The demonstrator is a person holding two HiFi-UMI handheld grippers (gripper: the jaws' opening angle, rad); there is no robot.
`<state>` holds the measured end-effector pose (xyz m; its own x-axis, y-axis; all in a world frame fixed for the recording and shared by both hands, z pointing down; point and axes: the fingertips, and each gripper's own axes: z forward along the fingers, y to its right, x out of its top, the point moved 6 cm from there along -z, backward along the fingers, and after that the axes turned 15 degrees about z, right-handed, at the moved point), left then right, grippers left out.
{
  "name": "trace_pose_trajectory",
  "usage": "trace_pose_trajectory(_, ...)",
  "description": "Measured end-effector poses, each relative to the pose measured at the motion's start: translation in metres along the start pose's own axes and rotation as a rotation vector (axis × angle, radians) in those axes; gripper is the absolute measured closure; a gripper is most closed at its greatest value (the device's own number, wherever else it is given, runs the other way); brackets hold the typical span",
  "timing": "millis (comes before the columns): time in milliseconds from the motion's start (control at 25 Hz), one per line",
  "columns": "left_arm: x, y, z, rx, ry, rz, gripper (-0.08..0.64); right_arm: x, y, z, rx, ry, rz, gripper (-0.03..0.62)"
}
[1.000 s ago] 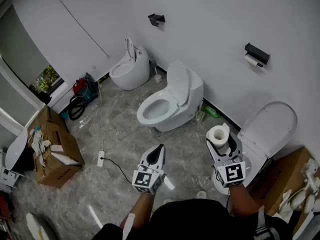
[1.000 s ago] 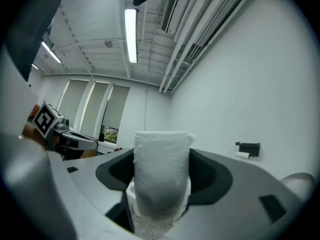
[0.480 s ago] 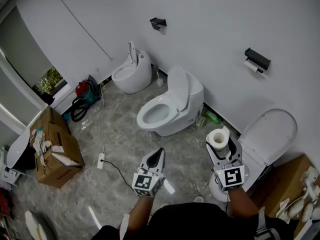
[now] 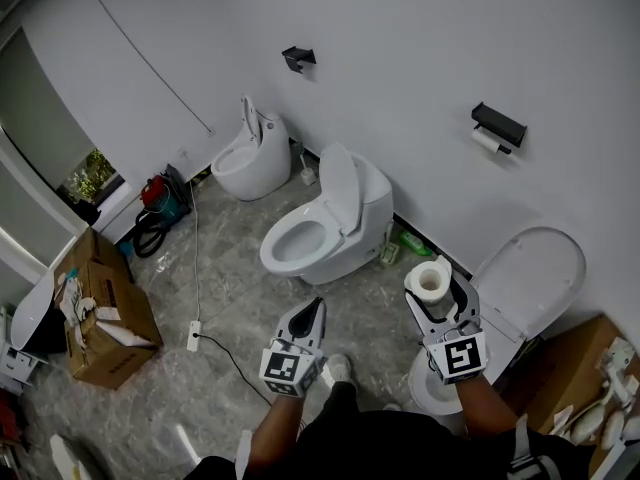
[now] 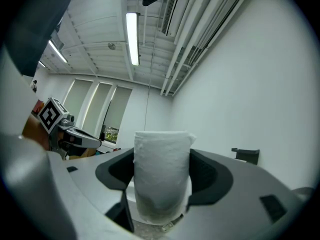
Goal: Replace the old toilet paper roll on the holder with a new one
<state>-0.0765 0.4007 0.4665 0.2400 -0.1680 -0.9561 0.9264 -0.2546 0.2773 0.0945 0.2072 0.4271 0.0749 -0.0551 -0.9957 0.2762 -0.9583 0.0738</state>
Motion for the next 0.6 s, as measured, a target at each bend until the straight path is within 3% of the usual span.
trace_pose_trajectory(280,0.004,-0.016,0.071,-0.146,0.062,0.017,0.554,0.000,0.033,0.046,0.020,0.039,0.078,0.287)
trace_pose_trajectory(600,0.012,-0.065,0.166,-0.273,0.093,0.107,0.554,0.017,0.065,0.118,-0.074,0.082,0.072,0.287)
